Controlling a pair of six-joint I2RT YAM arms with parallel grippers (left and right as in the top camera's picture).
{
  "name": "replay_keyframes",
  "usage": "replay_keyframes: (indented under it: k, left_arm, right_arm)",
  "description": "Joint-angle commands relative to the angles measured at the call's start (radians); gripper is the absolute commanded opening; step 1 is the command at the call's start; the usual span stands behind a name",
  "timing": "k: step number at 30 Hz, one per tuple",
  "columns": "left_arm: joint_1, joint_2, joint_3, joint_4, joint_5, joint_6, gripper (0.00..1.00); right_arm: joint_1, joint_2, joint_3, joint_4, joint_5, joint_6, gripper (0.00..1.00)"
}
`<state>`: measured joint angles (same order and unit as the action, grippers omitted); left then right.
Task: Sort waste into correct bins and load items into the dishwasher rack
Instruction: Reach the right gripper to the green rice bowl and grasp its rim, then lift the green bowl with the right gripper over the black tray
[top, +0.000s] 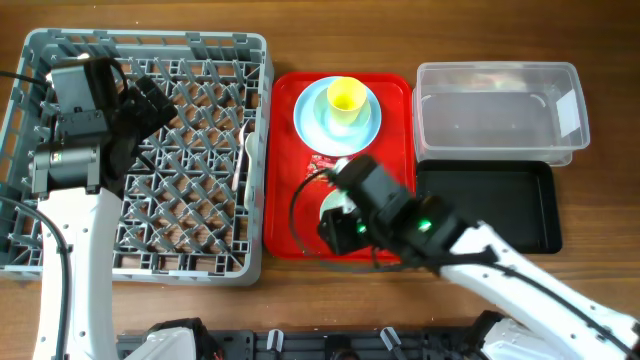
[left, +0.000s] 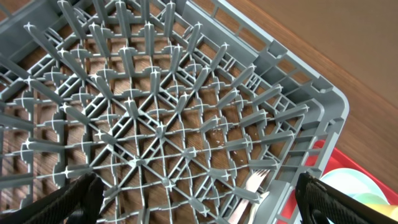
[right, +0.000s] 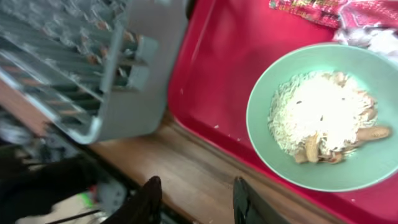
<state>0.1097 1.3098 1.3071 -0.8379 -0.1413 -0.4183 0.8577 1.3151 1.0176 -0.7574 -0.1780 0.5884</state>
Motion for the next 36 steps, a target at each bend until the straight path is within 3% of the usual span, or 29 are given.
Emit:
replay_keyframes:
  k: [1, 8, 21, 25, 27, 32, 36]
  left_arm:
    - [0.006, 0.0, 0.006, 0.002, -0.006, -0.013, 1.0]
    - [0.006, 0.0, 0.006, 0.002, -0.006, -0.013, 1.0]
    - [0.006, 0.0, 0.006, 0.002, -0.006, -0.013, 1.0]
    - [0.006, 0.0, 0.006, 0.002, -0.006, -0.013, 1.0]
    - [0.006, 0.0, 0.006, 0.002, -0.006, -0.013, 1.0]
    - [0.006, 0.0, 0.006, 0.002, -0.006, -0.013, 1.0]
    - [0.006, 0.0, 0.006, 0.002, -0.006, -0.013, 1.0]
  right_arm:
    - [0.081, 0.083, -0.012, 0.02, 0.258, 0.048, 0.38]
    - [0.087, 0.255, -0.012, 0.088, 0.294, 0.047, 0.34]
    - [0.087, 0.393, -0.012, 0.143, 0.294, 0.04, 0.34]
    - [0.087, 0.395, -0.012, 0.143, 0.289, 0.02, 0.18]
    - [0.087, 0.393, -0.005, 0.143, 0.282, 0.019, 0.04]
    - [0.081, 0.363, 0.024, 0.114, 0.282, -0.064, 0.04]
    - [0.08, 0.29, 0.094, -0.016, 0.296, -0.095, 0.04]
